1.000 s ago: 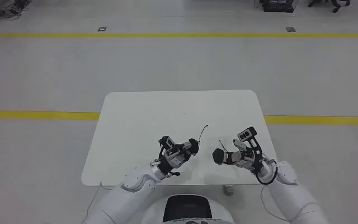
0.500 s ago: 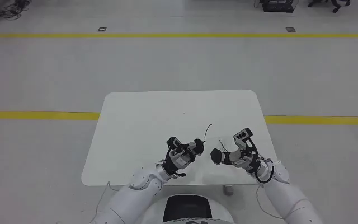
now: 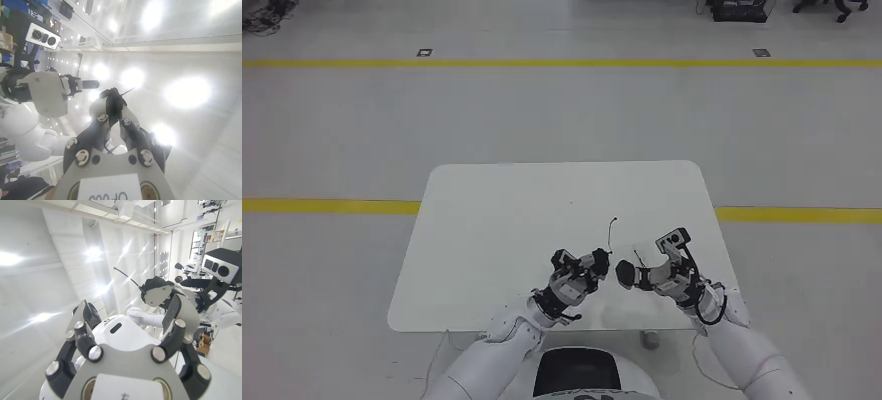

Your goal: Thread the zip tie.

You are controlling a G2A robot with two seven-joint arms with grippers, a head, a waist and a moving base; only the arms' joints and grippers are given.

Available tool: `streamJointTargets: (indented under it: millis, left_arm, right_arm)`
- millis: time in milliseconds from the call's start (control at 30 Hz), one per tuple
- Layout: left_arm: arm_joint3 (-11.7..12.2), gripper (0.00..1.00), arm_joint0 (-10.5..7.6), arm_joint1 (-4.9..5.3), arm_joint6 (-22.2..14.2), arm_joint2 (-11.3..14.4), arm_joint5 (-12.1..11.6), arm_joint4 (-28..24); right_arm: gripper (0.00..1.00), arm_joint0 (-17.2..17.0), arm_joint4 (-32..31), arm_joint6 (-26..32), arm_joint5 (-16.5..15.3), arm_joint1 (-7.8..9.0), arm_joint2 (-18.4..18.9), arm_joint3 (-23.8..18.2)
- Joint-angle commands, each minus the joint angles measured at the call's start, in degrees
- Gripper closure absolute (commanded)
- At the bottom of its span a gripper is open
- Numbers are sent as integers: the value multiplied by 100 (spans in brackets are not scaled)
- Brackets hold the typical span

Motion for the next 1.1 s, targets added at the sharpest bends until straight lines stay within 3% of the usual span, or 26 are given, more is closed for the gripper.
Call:
streamJointTargets:
  millis: [0,33,100,167,233,633,1067]
  left_arm:
    - [120,100,-16,-71,-32,18,0,8]
    - [158,100,-20,-106,-48,21,0,-10]
    - [246,100,-19,-186,-107,20,0,-88]
    - [319,100,-27,-247,-123,-8,0,-99]
    - [391,100,-26,-312,-149,-47,0,-76]
    - [391,100,-26,-312,-149,-47,0,-76]
    - [391,100,-26,-312,-149,-47,0,-76]
  right_arm:
    - [4,24,16,17,-3,-20,-36,23]
    - [11,36,18,22,-7,-31,-55,33]
    - [36,60,14,40,-10,-52,-90,55]
    - [51,76,0,49,-18,-67,-107,75]
    - [55,89,-12,53,-20,-81,-114,98]
    - [76,122,-75,78,3,-150,-128,191]
    - [78,182,-130,96,69,-216,-137,266]
